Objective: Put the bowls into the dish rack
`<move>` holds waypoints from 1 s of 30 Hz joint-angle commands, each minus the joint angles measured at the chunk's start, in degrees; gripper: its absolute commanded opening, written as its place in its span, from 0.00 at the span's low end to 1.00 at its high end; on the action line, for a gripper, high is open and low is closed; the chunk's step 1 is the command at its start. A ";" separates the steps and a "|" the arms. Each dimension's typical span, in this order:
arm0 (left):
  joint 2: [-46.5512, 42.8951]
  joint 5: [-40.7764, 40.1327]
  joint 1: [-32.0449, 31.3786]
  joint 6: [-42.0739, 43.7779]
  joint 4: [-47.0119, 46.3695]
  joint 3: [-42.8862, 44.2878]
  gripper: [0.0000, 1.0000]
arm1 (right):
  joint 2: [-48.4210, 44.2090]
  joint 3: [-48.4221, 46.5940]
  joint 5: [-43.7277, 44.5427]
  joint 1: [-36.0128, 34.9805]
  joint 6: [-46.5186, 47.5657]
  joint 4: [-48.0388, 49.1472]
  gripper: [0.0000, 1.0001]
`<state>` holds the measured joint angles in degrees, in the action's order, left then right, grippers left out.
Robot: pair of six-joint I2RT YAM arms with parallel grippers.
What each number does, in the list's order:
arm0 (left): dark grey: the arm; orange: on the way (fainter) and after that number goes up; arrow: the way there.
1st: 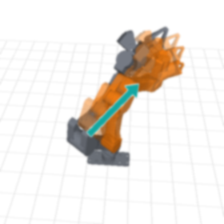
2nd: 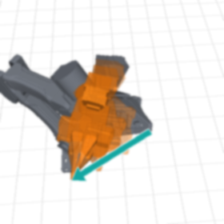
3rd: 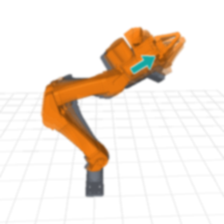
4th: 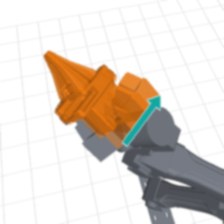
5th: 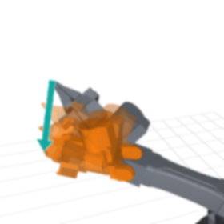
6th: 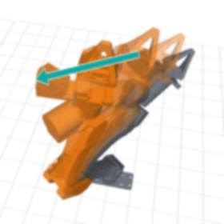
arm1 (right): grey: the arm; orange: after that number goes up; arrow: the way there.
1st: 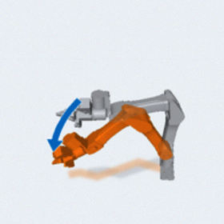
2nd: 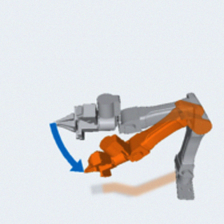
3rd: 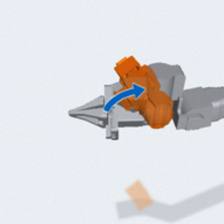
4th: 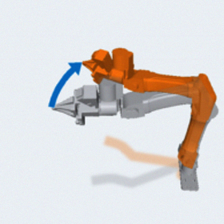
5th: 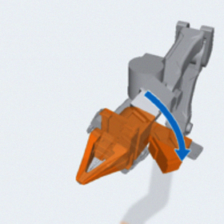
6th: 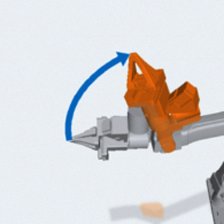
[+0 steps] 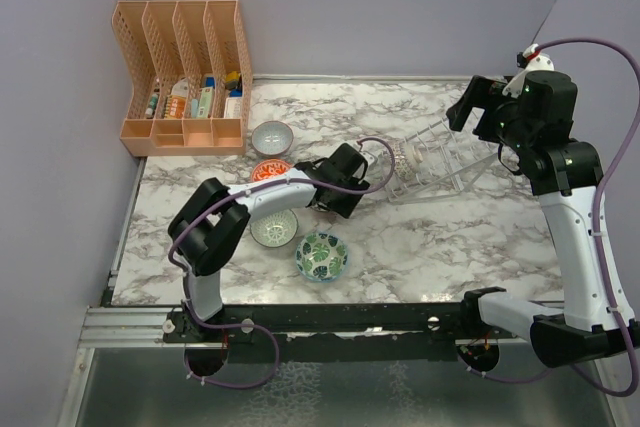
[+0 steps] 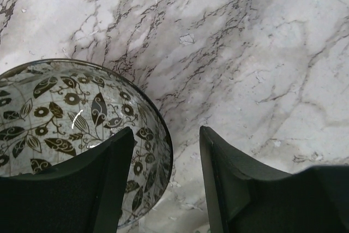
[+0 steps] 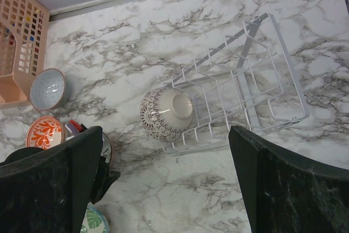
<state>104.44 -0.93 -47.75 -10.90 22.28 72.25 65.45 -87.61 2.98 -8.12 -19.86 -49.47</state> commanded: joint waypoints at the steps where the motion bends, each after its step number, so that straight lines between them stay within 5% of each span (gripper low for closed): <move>1: 2.42 -3.48 -0.36 2.08 -1.49 2.22 0.51 | -0.92 -0.19 1.95 0.39 0.76 -0.07 1.00; 10: 2.22 -10.32 -0.99 2.34 0.69 1.83 0.22 | -1.06 -0.53 2.32 0.39 0.77 -0.02 1.00; 13: 1.45 -10.82 -1.09 2.39 1.32 1.31 0.00 | -0.94 -0.91 2.31 0.40 0.71 -0.07 1.00; 21: -5.18 -8.61 -1.06 -0.93 5.26 6.98 0.00 | -0.37 -2.91 2.52 0.37 0.21 -0.42 1.00; 30: -13.80 3.80 -0.55 -21.62 -5.63 18.90 0.00 | 2.49 -8.26 1.54 0.39 -1.16 0.40 1.00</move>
<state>97.03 -4.45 -48.71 -20.32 27.31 86.39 66.81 -92.51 4.25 -8.12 -19.99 -49.76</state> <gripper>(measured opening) 0.057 0.998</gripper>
